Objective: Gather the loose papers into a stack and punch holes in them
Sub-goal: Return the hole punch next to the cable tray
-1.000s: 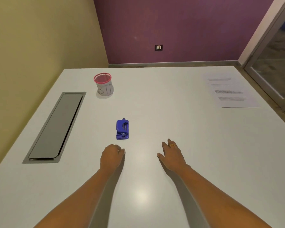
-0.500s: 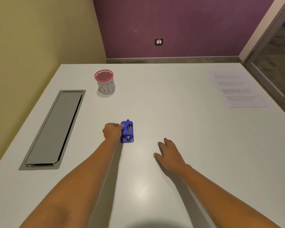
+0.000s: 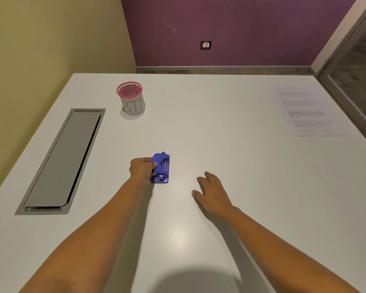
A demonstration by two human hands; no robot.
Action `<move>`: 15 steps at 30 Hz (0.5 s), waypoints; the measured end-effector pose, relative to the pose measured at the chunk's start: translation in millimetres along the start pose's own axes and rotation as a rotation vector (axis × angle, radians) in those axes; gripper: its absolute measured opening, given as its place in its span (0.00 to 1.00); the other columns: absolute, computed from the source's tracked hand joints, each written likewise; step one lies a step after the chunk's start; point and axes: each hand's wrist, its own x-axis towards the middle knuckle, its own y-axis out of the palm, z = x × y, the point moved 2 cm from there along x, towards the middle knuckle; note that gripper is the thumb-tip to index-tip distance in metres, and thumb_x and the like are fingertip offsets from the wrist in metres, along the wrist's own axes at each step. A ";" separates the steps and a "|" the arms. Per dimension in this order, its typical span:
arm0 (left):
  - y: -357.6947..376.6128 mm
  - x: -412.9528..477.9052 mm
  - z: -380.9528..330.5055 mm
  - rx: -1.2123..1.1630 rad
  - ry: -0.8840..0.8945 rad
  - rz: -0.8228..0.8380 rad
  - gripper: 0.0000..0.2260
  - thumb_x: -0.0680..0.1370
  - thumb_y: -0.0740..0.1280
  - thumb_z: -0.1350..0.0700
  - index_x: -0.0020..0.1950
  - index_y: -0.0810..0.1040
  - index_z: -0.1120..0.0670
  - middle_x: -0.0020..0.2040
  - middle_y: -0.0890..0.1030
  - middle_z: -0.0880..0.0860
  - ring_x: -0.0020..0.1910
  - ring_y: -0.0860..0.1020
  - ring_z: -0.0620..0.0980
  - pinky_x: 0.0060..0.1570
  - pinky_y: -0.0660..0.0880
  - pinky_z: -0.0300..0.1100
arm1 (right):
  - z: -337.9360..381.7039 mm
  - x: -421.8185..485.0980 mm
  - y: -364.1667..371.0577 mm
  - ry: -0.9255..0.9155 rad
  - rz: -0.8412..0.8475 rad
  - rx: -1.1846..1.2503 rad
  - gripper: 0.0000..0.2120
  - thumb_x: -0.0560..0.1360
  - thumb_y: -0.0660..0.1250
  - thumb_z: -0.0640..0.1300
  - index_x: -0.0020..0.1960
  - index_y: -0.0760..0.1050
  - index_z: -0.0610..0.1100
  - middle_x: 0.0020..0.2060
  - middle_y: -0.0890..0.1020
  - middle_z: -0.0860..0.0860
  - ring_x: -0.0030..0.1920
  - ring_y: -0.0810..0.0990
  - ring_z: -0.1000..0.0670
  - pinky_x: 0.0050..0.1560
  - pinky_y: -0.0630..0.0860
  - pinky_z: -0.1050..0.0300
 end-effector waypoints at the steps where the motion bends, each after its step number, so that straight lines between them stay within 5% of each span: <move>1: 0.6 -0.9 1.0 0.003 -0.003 -0.003 0.14 0.74 0.64 0.71 0.59 0.75 0.68 0.57 0.78 0.67 0.45 0.77 0.58 0.43 0.79 0.46 | 0.0 -0.1 -0.4 0.000 0.000 0.005 0.26 0.77 0.61 0.52 0.71 0.62 0.44 0.75 0.56 0.45 0.76 0.49 0.48 0.73 0.53 0.54; 4: 2.3 -3.9 1.5 -0.075 -0.036 0.021 0.14 0.75 0.62 0.71 0.61 0.74 0.68 0.57 0.78 0.66 0.42 0.77 0.57 0.37 0.79 0.41 | 0.6 0.2 -1.6 -0.002 -0.009 0.030 0.24 0.77 0.60 0.51 0.70 0.64 0.43 0.74 0.59 0.46 0.75 0.52 0.48 0.71 0.56 0.55; 8: 0.7 -11.6 3.2 -0.300 -0.169 0.123 0.15 0.78 0.58 0.70 0.64 0.71 0.67 0.54 0.76 0.62 0.41 0.78 0.54 0.52 0.75 0.48 | 11.7 2.0 -6.1 0.017 -0.107 0.274 0.16 0.78 0.59 0.45 0.64 0.72 0.41 0.65 0.73 0.46 0.65 0.71 0.50 0.60 0.64 0.65; 11: 3.5 -20.8 7.5 -0.451 -0.240 0.259 0.16 0.79 0.56 0.68 0.66 0.69 0.67 0.58 0.76 0.63 0.47 0.78 0.55 0.59 0.73 0.52 | 29.4 3.8 -9.0 0.127 -0.075 0.628 0.14 0.78 0.60 0.46 0.61 0.75 0.42 0.57 0.80 0.45 0.53 0.77 0.50 0.54 0.70 0.62; 15: 13.7 -34.9 12.9 -0.553 -0.254 0.348 0.16 0.79 0.54 0.68 0.66 0.68 0.68 0.51 0.77 0.62 0.48 0.78 0.55 0.49 0.78 0.47 | 54.4 2.3 -7.9 0.156 0.125 0.984 0.14 0.78 0.60 0.49 0.60 0.76 0.46 0.49 0.81 0.46 0.46 0.80 0.48 0.48 0.76 0.57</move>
